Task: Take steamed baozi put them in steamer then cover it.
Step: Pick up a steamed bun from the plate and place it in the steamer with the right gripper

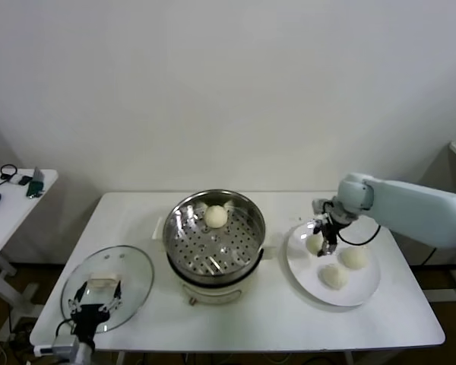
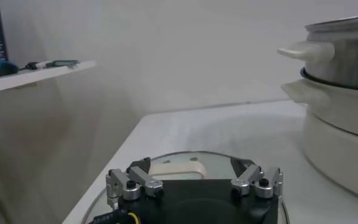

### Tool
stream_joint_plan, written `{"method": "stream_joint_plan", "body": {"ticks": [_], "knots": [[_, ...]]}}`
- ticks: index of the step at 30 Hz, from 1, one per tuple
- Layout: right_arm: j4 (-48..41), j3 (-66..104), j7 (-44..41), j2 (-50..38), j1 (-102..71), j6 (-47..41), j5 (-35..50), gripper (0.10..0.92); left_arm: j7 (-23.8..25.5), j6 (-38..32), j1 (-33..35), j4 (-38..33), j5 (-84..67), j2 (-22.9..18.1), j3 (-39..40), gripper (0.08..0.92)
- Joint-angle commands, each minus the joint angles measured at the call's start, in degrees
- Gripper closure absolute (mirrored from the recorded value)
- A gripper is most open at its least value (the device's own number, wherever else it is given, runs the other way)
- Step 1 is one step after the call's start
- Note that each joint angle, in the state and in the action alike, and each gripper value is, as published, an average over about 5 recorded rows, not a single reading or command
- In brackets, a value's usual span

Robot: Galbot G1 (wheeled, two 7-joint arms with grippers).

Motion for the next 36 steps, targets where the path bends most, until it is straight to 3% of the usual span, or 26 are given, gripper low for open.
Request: {"method": "stream_joint_plan", "body": {"ticks": [1, 7, 15, 25, 36], "knots": [[5.0, -7.5, -4.2, 0.8, 19.6, 1.0, 9.4, 0.338, 0.1, 0.2, -0.2, -0.3, 0.0, 0.0, 0.1, 0.177], [6.9, -4.8, -5.6, 7.0, 29.6, -0.7, 19.3, 0.338, 0.1, 0.2, -0.5, -0.7, 0.0, 0.1, 0.1, 0.177], [11.9, 2.8, -1.5, 16.0, 27.7, -6.5, 26.5, 0.338, 0.0, 0.0, -0.3, -1.5, -0.3, 0.1, 0.2, 0.177], [10.4, 1.8, 3.3, 27.7, 17.5, -8.4, 23.3, 0.338, 0.0, 0.2, -0.5, -2.2, -0.3, 0.1, -0.2, 0.177], [3.4, -0.2, 6.2, 34.1, 8.9, -8.4, 16.1, 0.336, -0.2, -0.3, -0.6, -1.3, -0.7, 0.3, -0.8, 0.177]]}}
